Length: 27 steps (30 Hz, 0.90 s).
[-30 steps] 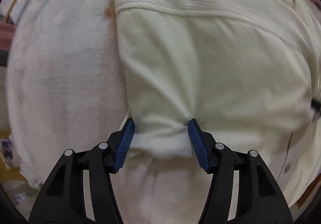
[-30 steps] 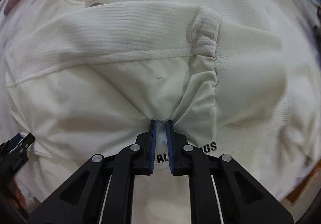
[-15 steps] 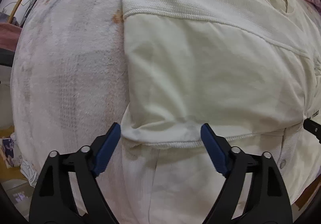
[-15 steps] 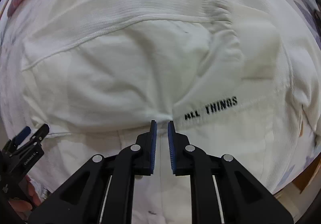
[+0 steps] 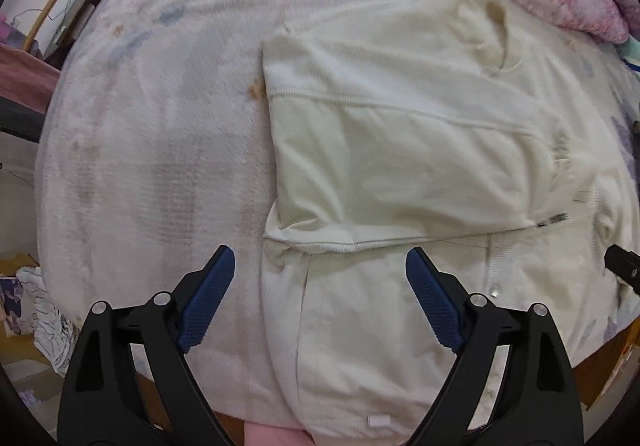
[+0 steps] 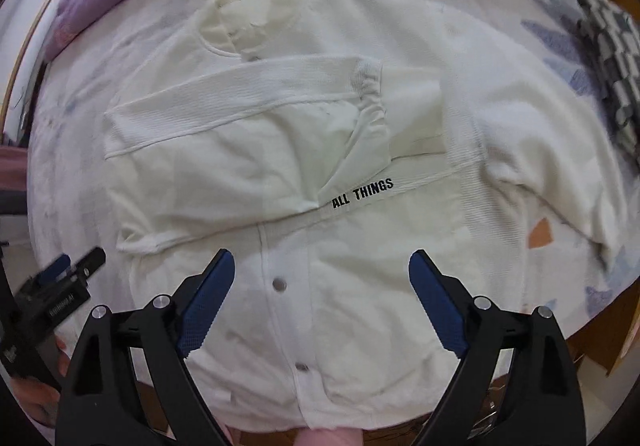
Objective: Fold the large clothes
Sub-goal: 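Withdraw both tools and move the right tool toward the other sleeve cuff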
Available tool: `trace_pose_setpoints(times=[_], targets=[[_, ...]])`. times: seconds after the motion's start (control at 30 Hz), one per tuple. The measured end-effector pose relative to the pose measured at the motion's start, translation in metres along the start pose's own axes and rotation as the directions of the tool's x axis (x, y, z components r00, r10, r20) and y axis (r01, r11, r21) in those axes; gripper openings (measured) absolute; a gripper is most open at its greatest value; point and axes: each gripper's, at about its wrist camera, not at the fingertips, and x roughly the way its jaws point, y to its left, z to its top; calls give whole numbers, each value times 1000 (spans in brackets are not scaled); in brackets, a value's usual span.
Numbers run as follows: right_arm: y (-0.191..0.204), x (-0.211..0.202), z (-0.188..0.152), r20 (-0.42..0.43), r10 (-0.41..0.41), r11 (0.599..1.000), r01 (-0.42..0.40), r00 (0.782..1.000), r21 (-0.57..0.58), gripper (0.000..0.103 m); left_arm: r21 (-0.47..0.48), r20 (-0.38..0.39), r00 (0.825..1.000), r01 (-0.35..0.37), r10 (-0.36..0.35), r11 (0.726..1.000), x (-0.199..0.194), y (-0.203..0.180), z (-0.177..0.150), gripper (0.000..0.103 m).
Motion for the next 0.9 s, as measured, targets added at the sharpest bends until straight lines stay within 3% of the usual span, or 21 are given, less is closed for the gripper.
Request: trace_pose_setpoints(times=[0.17,0.53,0.9], targets=[[13,-31,-11,33,30,999,-29,999,-30,86,0,41,999,6,-6,1000,-40,-2,-8,88],[-1,-106,-48,84,92,994,-87,992,-59,86,-5,156,988,11,-11,1000,-140,-34,-43,88],[-24,-148,-96,131,101,994,-105,986,22,87,37,233,971,43,-50,998,-200,-68,-83,88]])
